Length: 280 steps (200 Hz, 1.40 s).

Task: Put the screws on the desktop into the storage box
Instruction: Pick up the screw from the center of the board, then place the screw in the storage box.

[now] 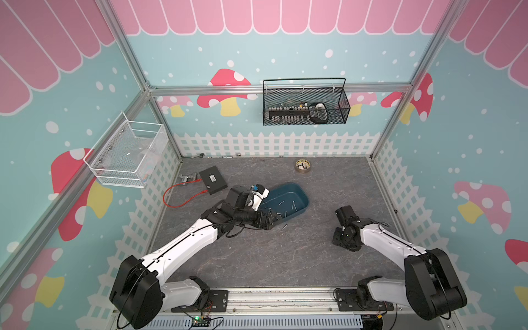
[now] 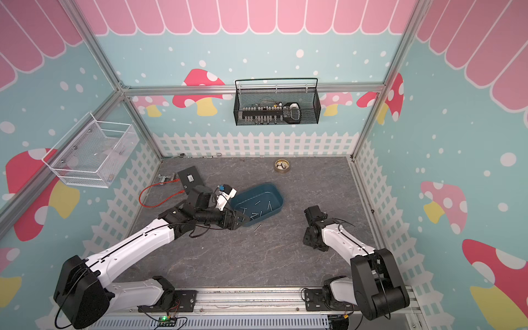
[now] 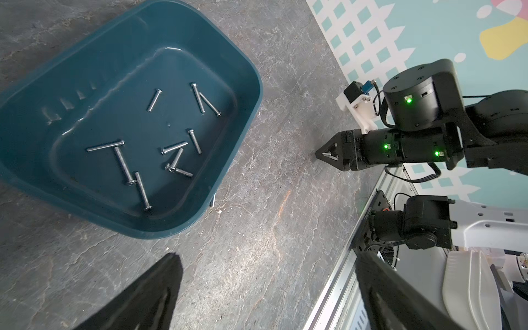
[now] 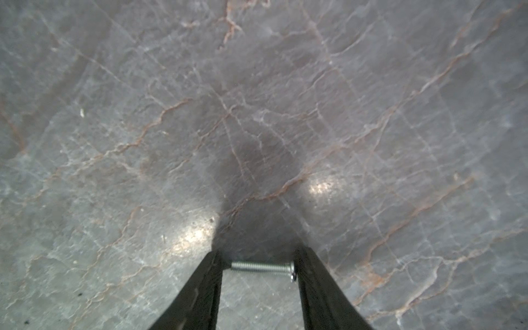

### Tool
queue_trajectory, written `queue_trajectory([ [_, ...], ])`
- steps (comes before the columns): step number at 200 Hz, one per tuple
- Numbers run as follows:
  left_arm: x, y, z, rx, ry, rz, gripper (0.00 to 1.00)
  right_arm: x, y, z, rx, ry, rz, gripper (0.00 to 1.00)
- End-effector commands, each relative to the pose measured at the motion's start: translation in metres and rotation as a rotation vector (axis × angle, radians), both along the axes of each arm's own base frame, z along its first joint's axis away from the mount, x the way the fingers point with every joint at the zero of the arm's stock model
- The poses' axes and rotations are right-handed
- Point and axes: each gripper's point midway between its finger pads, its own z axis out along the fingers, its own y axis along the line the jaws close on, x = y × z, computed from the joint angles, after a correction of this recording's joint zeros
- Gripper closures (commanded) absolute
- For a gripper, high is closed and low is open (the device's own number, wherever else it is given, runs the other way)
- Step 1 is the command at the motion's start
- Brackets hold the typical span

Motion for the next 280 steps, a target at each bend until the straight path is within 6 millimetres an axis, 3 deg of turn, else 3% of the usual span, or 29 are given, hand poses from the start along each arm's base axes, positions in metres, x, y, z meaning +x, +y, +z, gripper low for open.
queue_trajectory([
  [1,-0.002,0.0,0.003,-0.015,-0.023,-0.021,0.01,-0.017,-0.009,-0.011,-0.034,0.061,-0.017,0.55],
  [88,-0.002,0.001,0.004,-0.015,-0.026,-0.018,0.01,-0.013,-0.007,-0.005,-0.023,0.039,0.0,0.65],
  [167,-0.001,0.0,0.003,-0.014,-0.026,-0.017,0.01,0.006,0.001,0.019,-0.008,-0.022,0.053,0.66],
  [226,0.004,0.004,-0.001,0.001,-0.02,0.005,0.02,0.039,0.023,0.047,0.016,-0.092,0.125,0.66],
  [280,0.011,0.01,-0.005,0.009,-0.014,0.031,0.01,0.09,0.061,0.081,0.016,-0.172,0.227,0.66],
])
